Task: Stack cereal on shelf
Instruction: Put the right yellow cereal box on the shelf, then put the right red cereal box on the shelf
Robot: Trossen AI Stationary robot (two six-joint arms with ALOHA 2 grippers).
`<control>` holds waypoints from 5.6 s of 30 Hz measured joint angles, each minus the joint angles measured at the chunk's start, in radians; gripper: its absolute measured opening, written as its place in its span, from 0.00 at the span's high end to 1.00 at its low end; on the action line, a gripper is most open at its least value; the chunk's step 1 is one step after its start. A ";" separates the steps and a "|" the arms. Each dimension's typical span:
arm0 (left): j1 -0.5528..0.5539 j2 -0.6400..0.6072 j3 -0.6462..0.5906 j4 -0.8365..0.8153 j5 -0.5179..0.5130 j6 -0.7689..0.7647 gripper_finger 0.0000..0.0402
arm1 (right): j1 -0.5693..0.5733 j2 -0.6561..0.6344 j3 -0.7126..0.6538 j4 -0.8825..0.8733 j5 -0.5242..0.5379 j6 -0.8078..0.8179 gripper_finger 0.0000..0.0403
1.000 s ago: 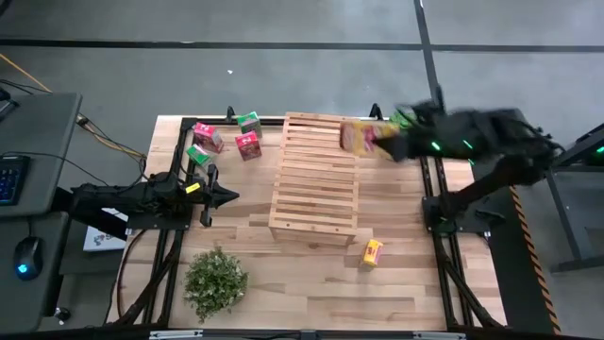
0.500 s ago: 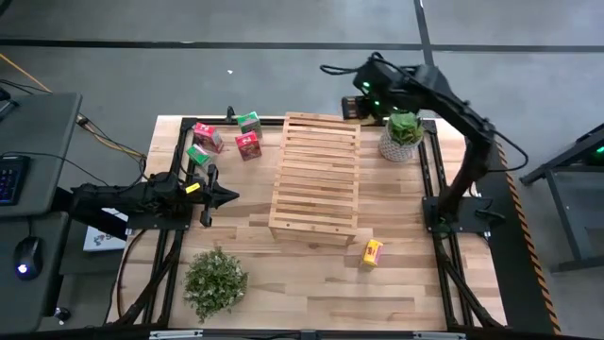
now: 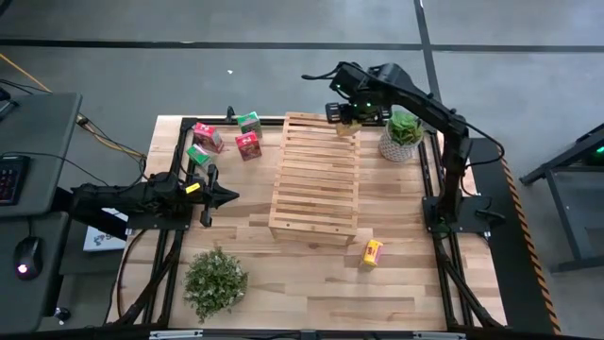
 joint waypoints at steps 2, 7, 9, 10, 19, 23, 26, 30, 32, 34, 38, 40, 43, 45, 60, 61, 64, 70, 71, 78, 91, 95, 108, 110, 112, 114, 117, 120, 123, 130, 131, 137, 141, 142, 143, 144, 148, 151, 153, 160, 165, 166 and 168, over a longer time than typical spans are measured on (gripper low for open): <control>0.000 0.000 0.000 0.000 0.000 0.000 1.00 | 0.000 0.000 0.000 0.000 0.006 0.016 0.70; 0.000 0.000 0.000 0.000 0.000 0.000 1.00 | 0.000 -0.002 0.000 0.000 -0.034 0.028 0.70; 0.000 0.000 0.000 0.000 0.000 0.000 1.00 | 0.000 -0.002 0.000 -0.001 -0.062 0.028 0.70; 0.000 0.000 0.000 0.000 0.000 0.000 1.00 | 0.000 -0.002 0.000 0.000 -0.068 0.027 0.70; 0.000 0.000 0.000 0.000 0.000 0.000 1.00 | -0.008 -0.002 0.000 0.000 -0.112 -0.034 0.70; 0.000 0.000 0.000 0.000 0.000 0.000 1.00 | -0.002 -0.002 0.000 -0.001 -0.095 -0.030 0.70; 0.000 0.000 0.000 0.000 0.000 0.000 1.00 | -0.001 -0.002 0.000 -0.001 -0.074 -0.009 0.70; 0.000 0.000 0.000 0.000 0.000 0.000 1.00 | 0.000 -0.002 0.000 -0.001 -0.050 0.009 0.70; 0.000 0.000 0.000 0.000 0.000 0.000 1.00 | 0.003 -0.002 0.000 -0.001 -0.046 0.020 0.70; 0.000 0.000 0.000 0.000 0.000 0.000 1.00 | 0.009 -0.002 0.000 -0.001 -0.029 0.027 0.67; 0.000 0.000 0.000 0.000 0.000 0.000 1.00 | 0.018 -0.002 0.000 0.000 -0.015 0.027 0.59; 0.000 0.000 0.000 0.000 0.000 0.000 1.00 | 0.021 -0.002 0.000 0.000 -0.015 0.031 0.54; 0.000 0.000 0.000 0.000 0.000 0.000 1.00 | 0.021 -0.002 0.000 0.000 -0.014 0.056 0.49; 0.000 0.000 0.000 0.000 0.000 0.000 1.00 | 0.021 -0.002 0.000 0.000 -0.010 0.078 0.47; 0.000 0.000 0.000 0.000 0.000 0.000 1.00 | 0.020 -0.004 0.000 0.031 -0.034 0.106 0.46; 0.000 0.000 0.000 0.000 0.000 0.000 1.00 | 0.020 -0.006 0.000 0.030 -0.043 0.103 0.46; 0.000 0.000 0.000 0.000 0.000 0.000 1.00 | 0.015 -0.014 0.000 0.018 -0.074 0.100 0.46; 0.000 0.000 0.000 0.000 0.000 0.000 1.00 | 0.014 -0.045 0.000 0.000 -0.084 0.098 0.46; 0.000 0.000 0.000 0.000 0.000 0.000 1.00 | 0.014 -0.052 0.000 0.000 -0.084 0.098 0.46; 0.000 0.000 0.000 0.000 0.000 0.000 1.00 | 0.014 -0.085 0.000 -0.001 -0.114 0.097 0.46; 0.000 0.000 0.000 0.000 0.000 0.000 1.00 | 0.067 -0.131 0.000 -0.001 -0.287 -0.136 0.46; 0.000 0.000 0.000 0.000 0.000 0.000 1.00 | 0.173 -0.166 0.000 -0.001 -0.268 -0.254 0.46; 0.000 0.000 0.000 0.001 0.000 0.000 1.00 | 0.536 -0.406 -0.308 0.001 -0.092 -0.141 0.46; 0.000 0.000 0.000 0.002 0.000 0.000 1.00 | 0.562 -0.494 -0.431 -0.003 -0.091 -0.035 0.46; 0.000 0.000 0.000 0.001 0.000 0.000 1.00 | 0.586 -0.579 -0.538 -0.002 -0.083 0.084 0.46; 0.000 0.000 0.000 0.009 0.000 -0.004 1.00 | 0.614 -0.662 -0.633 0.018 -0.072 0.202 0.46; 0.000 0.000 0.000 0.105 0.000 -0.105 1.00 | 0.661 -0.769 -0.748 0.123 -0.019 0.327 0.46; 0.000 0.000 0.000 0.303 -0.001 -0.246 1.00 | 0.700 -0.848 -0.842 0.267 0.077 0.389 0.46; 0.000 0.000 0.001 0.506 -0.051 -0.353 1.00 | 0.715 -0.897 -0.915 0.382 0.159 0.412 0.46; 0.000 0.104 0.195 0.327 -0.231 -0.482 1.00 | 0.697 -0.913 -0.983 0.461 0.206 0.386 0.46; 0.000 0.145 0.241 0.282 -0.236 -0.475 0.99 | 0.691 -0.911 -0.983 0.462 0.205 0.366 0.46; 0.015 0.444 0.577 -0.075 -0.341 -0.418 0.83 | 0.651 -0.922 -0.983 0.478 0.185 0.223 0.46; 0.085 0.640 0.809 -0.422 -0.355 -0.418 0.66 | 0.635 -0.936 -0.983 0.477 0.151 0.126 0.46; 0.108 0.687 0.858 -0.511 -0.348 -0.425 0.62 | 0.634 -0.942 -0.983 0.477 0.145 0.107 0.46; 0.133 0.731 0.903 -0.592 -0.335 -0.435 0.58 | 0.634 -0.947 -0.983 0.477 0.140 0.094 0.46; 0.159 0.775 0.945 -0.661 -0.326 -0.442 0.54 | 0.634 -0.950 -0.983 0.477 0.140 0.074 0.46; 0.277 0.922 1.063 -0.871 -0.253 -0.439 0.41 | 0.634 -0.967 -0.983 0.477 0.137 0.023 0.46; 0.383 1.015 1.091 -0.945 -0.183 -0.393 0.34 | 0.634 -0.971 -0.983 0.476 0.137 -0.008 0.46; 0.463 1.077 1.092 -0.943 -0.095 -0.337 0.32 | 0.634 -0.974 -0.983 0.476 0.137 -0.016 0.46; 0.719 1.273 1.091 -0.945 0.114 -0.170 0.30 | 0.634 -0.973 -0.983 0.470 0.145 0.003 0.46; 0.780 1.324 1.091 -0.943 0.153 -0.102 0.30 | 0.634 -0.973 -0.983 0.469 0.185 0.039 0.46; 0.783 1.324 1.091 -0.939 0.152 -0.080 0.30 | 0.634 -0.973 -0.983 0.469 0.191 0.047 0.46; 0.782 1.324 1.091 -0.927 0.128 -0.039 0.30 | 0.634 -0.973 -0.983 0.470 0.210 0.058 0.46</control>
